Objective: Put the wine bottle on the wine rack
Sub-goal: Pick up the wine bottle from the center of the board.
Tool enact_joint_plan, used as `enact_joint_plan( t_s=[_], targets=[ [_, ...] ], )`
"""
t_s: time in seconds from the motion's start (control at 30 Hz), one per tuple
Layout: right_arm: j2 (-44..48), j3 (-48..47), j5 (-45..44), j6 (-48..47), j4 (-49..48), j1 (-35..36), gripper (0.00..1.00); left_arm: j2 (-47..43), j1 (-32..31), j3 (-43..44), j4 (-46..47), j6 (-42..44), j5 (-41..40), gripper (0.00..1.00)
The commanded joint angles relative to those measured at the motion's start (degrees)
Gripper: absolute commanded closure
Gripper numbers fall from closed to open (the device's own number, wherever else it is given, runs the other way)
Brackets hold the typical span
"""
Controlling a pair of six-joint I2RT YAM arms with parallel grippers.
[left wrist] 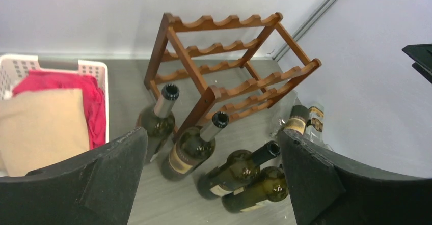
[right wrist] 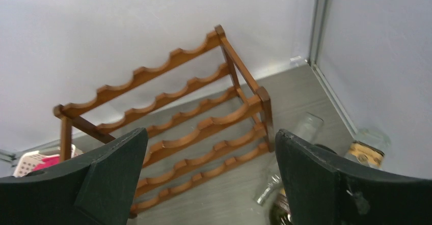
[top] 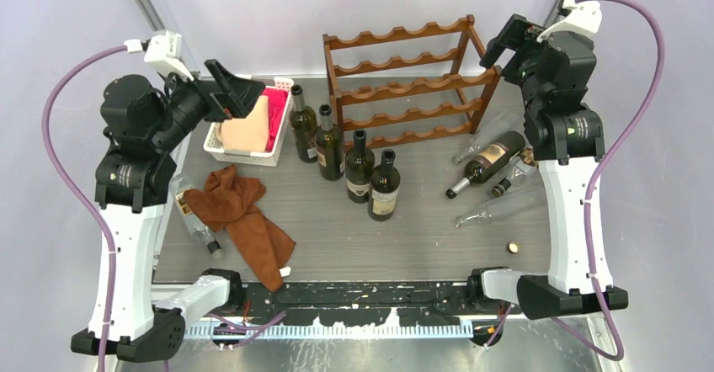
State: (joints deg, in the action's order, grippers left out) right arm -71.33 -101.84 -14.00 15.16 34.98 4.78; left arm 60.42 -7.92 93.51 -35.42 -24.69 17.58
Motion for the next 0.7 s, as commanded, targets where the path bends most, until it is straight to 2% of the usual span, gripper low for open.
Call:
enact_joint_plan(
  t_s=[0.0,0.13,0.27,0.4,0.43,0.47,0.57,0.67],
  targets=[
    [-0.36,-4.84,0.67,-0.19,7.15,-1.9,0.0,-3.49,1.53,-3.76,4.35,-5.62,1.73,0.0],
    [-0.38,-5.65,4.08,-1.41,11.26,-3.47,0.0,-5.16,2.58,-7.43,6.08,-9.63,3.87,0.0],
    [1.67,-2.55,17.39,-6.5,12.39,-4.59,0.0,-5.54,3.4,-9.89,7.28,-12.49,7.73,0.02],
    [3.45,0.66,33.7,-15.32,14.81,-5.22,0.0,-4.33,3.2,-8.23,3.09,-9.6,10.03,0.09],
    [3.45,0.9,38.77,-18.71,17.0,-5.36,0.0,-3.08,0.73,-6.23,0.22,-6.85,8.43,0.11],
    [3.18,0.67,43.43,-22.41,19.78,-5.37,0.0,-1.86,-2.86,-3.9,-3.49,-3.97,3.05,0.13],
    [1.66,-0.32,51.34,-28.8,25.66,-4.94,0.0,2.47,-15.52,2.11,-10.06,4.31,-10.14,0.13],
    [2.27,1.63,54.45,-34.11,26.67,-3.5,0.0,6.0,-22.32,5.66,-11.91,7.46,-13.58,0.11]
  ],
)
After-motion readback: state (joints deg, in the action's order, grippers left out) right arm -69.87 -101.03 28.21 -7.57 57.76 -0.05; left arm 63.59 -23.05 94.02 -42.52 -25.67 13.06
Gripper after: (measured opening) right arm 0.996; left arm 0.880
